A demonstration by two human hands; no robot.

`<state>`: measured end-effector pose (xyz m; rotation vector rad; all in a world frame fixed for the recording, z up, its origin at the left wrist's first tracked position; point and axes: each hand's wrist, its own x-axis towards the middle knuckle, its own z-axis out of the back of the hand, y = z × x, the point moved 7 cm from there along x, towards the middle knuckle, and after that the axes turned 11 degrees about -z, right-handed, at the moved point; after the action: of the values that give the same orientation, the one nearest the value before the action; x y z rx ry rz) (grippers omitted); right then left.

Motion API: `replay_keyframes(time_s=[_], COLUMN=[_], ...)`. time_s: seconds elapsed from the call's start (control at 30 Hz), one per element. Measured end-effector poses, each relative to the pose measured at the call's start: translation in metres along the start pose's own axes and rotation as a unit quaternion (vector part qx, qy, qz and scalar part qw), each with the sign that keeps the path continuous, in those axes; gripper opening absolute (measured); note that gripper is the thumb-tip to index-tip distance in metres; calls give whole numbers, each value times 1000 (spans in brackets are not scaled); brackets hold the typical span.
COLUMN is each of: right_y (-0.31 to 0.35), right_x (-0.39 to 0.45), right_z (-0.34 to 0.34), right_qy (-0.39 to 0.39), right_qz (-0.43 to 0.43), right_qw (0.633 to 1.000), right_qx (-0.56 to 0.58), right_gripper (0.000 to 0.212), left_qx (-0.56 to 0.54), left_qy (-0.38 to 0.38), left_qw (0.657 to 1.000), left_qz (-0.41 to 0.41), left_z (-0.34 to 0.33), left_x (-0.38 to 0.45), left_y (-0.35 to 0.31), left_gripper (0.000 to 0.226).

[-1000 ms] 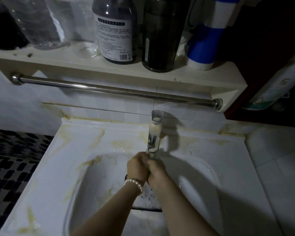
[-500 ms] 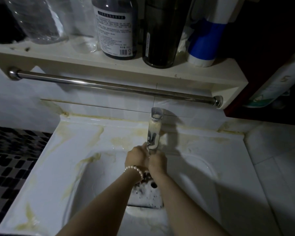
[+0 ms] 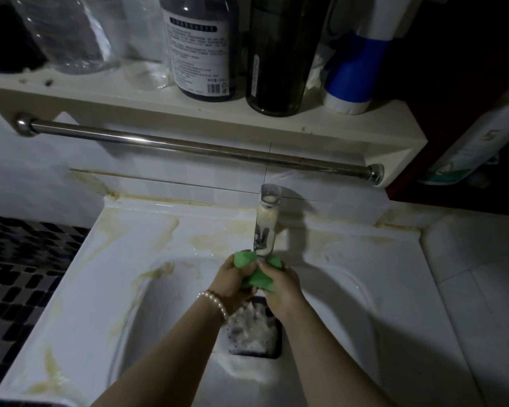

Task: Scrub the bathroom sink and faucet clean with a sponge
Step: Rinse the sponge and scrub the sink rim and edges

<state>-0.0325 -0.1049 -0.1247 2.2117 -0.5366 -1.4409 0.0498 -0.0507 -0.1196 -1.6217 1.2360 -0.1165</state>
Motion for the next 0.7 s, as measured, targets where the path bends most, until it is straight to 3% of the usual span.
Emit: replay_keyframes(time_s=[0.07,0.13,0.2,0.3,0.37,0.43,0.5,0.6,0.7], right_y=[-7,-13,-18,-4,10,25,42,57,42], right_x=[-1,0,2,4,-2,-12,-29,-59,-85], right_z=[0,1,7,15,13,20,28,10,-26], right_qy=[2,-23,-101,-207,-228,-264,-303,-273,-153], right_qz=[-6,-11,-17,51,96,120,156,269,360], right_qw=[1000,1000,994,966,944,927,915,884,842], right_qx=[-1,-3,-34,-148,-218,-236,-216,-268,-372], right_gripper=[28,18,1,20,26,35,37,28,45], left_qx=[38,169,343,513,573,486,346,226,194], left_qy=[-30,-73,-99,-92,-59,-64,-68,-30,-16], left_qw=[998,979,924,835,792,852,926,965,968], left_qz=[-33,-84,-139,-177,-201,-185,-137,-132,-156], left_z=[3,6,7,0,-12,-16,-20,-34,-31], left_x=[2,3,4,7,9,4,-2,-11,-15], left_y=[2,-1,-7,-18,-28,-35,-35,-35,-38], left_gripper=[26,19,15,6,21,55,68,50,26])
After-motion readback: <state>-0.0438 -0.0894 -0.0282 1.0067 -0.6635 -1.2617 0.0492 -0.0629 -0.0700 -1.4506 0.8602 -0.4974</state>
